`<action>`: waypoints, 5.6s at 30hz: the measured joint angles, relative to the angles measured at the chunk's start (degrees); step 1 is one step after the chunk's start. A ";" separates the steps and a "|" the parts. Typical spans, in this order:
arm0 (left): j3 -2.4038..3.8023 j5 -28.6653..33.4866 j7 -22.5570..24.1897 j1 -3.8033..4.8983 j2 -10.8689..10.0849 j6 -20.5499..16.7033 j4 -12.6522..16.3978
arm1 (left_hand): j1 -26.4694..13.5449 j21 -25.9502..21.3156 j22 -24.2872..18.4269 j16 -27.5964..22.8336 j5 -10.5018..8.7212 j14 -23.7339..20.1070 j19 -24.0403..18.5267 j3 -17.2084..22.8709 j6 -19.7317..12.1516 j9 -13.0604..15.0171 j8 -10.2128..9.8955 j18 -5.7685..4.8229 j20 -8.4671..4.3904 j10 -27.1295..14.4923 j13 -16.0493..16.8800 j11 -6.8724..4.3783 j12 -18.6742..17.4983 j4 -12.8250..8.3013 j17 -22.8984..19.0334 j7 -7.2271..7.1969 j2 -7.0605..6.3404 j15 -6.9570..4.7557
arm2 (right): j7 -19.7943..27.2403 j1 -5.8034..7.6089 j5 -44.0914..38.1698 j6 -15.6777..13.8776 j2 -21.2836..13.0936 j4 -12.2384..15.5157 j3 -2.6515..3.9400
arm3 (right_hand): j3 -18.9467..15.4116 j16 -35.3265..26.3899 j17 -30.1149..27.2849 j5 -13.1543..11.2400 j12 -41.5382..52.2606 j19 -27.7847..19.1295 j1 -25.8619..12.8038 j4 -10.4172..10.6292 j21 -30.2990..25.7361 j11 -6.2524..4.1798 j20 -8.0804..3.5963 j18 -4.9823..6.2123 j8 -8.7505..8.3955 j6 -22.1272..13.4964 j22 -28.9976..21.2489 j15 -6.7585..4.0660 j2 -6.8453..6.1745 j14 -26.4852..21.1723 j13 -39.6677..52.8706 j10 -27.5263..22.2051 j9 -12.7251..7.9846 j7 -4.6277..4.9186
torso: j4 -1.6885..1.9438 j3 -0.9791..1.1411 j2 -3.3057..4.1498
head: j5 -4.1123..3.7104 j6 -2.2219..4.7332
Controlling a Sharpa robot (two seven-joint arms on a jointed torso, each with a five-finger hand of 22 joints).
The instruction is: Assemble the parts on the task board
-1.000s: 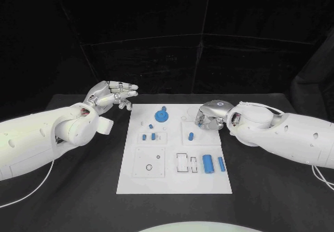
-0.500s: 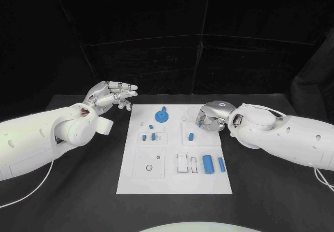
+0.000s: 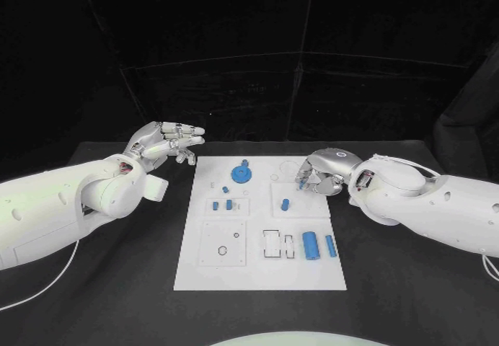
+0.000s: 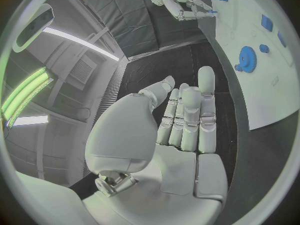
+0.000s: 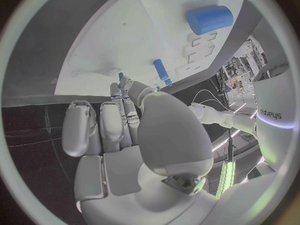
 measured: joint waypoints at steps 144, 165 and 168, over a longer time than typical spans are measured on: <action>-0.12 0.10 -2.15 0.01 1.21 0.81 0.02 | -0.24 -0.26 -0.36 0.00 0.00 0.01 0.00 0.00 -0.21 -0.04 0.22 -0.02 0.00 -0.61 0.16 0.21 0.98 0.00 -0.19 0.20 0.24 0.00 | -4.28 -2.44 -3.09 0.98 -1.16 10.89 -0.87 | -16.91 -3.03 -8.03 2.69 3.68 -3.82 -3.57 4.52 -6.69 2.14 1.53 0.00 -0.15 -12.08 -10.07 1.26 -2.39 -0.20 -0.05 -14.87 0.00 -1.21 | 0.09 0.03 0.05 | 3.20 -0.48; -0.18 0.10 -2.37 0.01 1.17 1.14 -0.03 | -0.24 -0.26 -0.40 0.00 0.00 0.01 0.00 0.00 -0.21 -0.09 0.22 -0.02 0.00 -0.61 0.15 0.20 0.98 0.00 -0.19 0.20 0.24 0.00 | -6.26 -2.36 -6.10 4.09 0.51 9.18 -0.80 | -5.58 -1.19 -5.77 -1.82 6.21 -1.94 0.64 2.27 -4.03 0.49 0.50 0.00 0.84 -4.70 -5.87 0.62 1.34 0.01 -0.48 -6.84 0.22 0.01 | 0.14 0.00 0.07 | 3.16 -0.81; -0.19 0.10 -2.44 0.01 1.17 1.20 -0.03 | -0.24 -0.26 -0.40 0.00 0.00 0.01 0.00 0.00 -0.21 -0.08 0.22 -0.02 0.00 -0.61 0.16 0.20 0.98 0.00 -0.19 0.20 0.24 0.00 | -6.41 -2.35 -6.53 4.12 0.70 9.11 -0.80 | -3.22 -1.04 -5.67 -1.99 5.76 -1.74 0.16 1.97 -3.92 0.57 0.30 0.01 0.82 -3.99 -5.55 0.62 0.86 0.01 -0.47 -5.87 0.19 0.10 | 0.12 0.01 0.07 | 3.07 -0.83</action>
